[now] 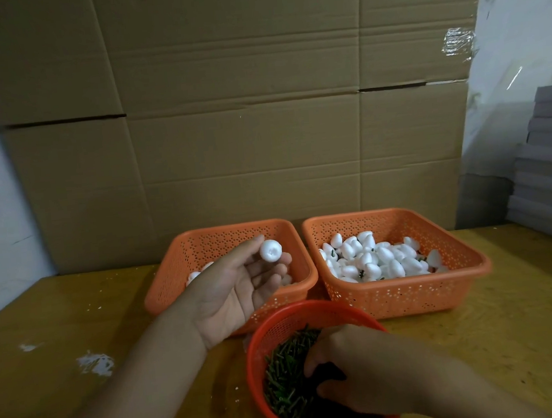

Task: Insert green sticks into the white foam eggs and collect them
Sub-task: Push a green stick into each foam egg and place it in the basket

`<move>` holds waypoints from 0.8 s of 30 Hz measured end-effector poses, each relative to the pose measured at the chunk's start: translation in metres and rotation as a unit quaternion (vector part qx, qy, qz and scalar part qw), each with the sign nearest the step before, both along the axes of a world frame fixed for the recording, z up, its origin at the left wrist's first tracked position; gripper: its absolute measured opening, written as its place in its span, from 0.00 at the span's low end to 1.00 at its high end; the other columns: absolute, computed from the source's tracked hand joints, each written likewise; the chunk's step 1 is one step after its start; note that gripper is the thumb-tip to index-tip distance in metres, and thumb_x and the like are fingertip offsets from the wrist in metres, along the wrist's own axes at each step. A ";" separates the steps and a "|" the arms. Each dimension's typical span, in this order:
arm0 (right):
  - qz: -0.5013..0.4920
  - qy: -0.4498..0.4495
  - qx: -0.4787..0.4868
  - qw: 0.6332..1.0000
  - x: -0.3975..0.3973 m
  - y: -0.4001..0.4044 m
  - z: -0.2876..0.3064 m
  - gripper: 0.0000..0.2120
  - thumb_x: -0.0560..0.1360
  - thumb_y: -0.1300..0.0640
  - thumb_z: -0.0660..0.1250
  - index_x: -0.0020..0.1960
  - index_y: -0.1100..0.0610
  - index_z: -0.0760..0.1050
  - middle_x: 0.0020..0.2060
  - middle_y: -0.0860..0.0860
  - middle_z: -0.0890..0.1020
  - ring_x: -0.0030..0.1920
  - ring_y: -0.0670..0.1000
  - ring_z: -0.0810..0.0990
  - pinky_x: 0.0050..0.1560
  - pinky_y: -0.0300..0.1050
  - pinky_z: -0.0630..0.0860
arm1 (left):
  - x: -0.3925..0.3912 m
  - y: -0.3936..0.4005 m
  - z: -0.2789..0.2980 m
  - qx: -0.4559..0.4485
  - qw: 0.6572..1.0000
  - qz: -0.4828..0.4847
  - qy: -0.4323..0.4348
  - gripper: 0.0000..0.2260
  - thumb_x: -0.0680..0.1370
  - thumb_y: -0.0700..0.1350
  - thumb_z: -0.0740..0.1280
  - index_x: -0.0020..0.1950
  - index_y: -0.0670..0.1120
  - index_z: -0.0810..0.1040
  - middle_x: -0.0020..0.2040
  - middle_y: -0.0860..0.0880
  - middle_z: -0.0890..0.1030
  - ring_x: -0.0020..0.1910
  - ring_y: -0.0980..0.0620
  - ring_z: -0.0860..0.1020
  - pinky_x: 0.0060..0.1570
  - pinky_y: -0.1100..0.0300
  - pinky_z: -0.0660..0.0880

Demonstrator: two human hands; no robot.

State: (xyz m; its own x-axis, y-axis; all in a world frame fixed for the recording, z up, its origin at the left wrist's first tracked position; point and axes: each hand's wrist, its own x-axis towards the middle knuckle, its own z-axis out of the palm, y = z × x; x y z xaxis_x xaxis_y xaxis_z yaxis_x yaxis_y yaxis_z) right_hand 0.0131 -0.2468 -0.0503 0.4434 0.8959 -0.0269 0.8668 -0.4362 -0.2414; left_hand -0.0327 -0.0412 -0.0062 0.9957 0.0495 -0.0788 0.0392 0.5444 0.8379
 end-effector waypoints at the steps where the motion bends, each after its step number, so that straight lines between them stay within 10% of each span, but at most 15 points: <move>1: -0.002 -0.009 0.006 1.000 0.000 0.001 -0.001 0.12 0.79 0.48 0.66 0.62 0.44 0.77 0.59 0.43 0.77 0.59 0.45 0.76 0.58 0.41 0.74 | 0.000 0.000 0.000 -0.005 1.000 -0.003 0.000 0.15 0.74 0.48 0.70 0.50 0.36 0.82 0.44 0.42 0.84 0.36 0.53 0.83 0.31 0.64 0.80; 24: -0.074 0.091 0.182 0.976 0.008 -0.002 0.012 0.08 0.78 0.61 0.67 0.44 0.49 0.78 0.38 0.43 0.84 0.36 0.40 0.81 0.37 0.32 0.74 | -0.002 0.000 -0.001 0.022 0.998 -0.029 -0.049 0.09 0.76 0.43 0.69 0.50 0.40 0.86 0.53 0.39 0.83 0.45 0.50 0.83 0.42 0.62 0.81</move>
State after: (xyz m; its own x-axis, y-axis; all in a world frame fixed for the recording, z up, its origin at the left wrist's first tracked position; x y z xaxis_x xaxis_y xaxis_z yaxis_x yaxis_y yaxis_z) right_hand 0.0210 -0.2487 -0.0379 0.5868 0.7867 0.1917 0.7290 -0.4103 -0.5479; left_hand -0.0349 -0.0410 -0.0075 0.9998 -0.0074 0.0205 -0.0139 0.5057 0.8626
